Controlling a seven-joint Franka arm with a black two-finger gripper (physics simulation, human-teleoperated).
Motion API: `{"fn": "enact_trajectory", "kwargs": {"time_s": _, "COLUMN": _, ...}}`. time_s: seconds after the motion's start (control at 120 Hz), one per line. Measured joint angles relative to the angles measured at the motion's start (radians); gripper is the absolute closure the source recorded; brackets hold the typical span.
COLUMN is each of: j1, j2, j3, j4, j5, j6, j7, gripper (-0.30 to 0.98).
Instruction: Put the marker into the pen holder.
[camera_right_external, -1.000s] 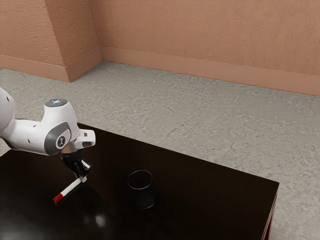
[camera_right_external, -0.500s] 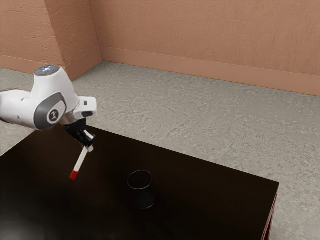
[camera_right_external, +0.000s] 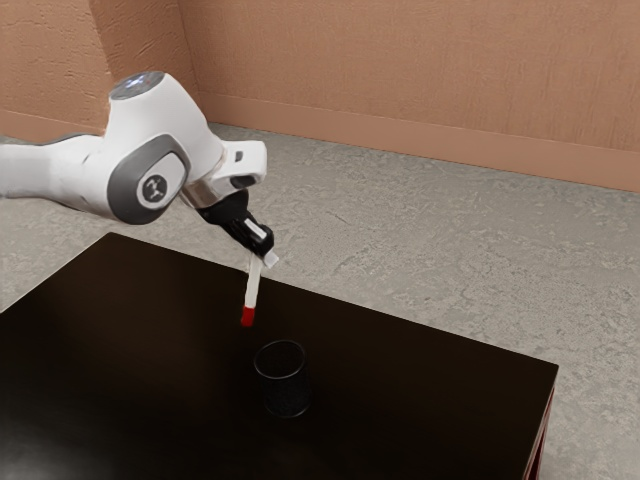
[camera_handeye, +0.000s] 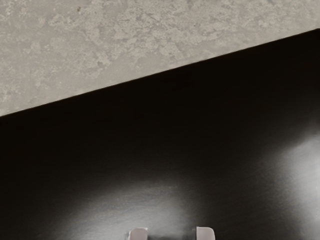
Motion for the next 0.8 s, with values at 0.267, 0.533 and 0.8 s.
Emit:
{"fn": "enact_trajectory", "kwargs": {"time_s": 0.267, "j1": -0.090, "j2": 0.105, "j3": -0.005, "j4": 0.012, "j5": -0.060, "j6": 0.041, "j7": 0.005, "gripper": 0.74}}
{"fn": "enact_trajectory", "kwargs": {"time_s": 0.533, "j1": -0.084, "j2": 0.108, "j3": -0.004, "j4": -0.010, "j5": -0.079, "j6": 0.051, "j7": 0.008, "gripper": 0.73}}
{"fn": "enact_trajectory", "kwargs": {"time_s": 0.8, "j1": -0.093, "j2": 0.132, "j3": -0.005, "j4": -0.023, "j5": -0.083, "j6": 0.046, "j7": 0.011, "gripper": 0.72}}
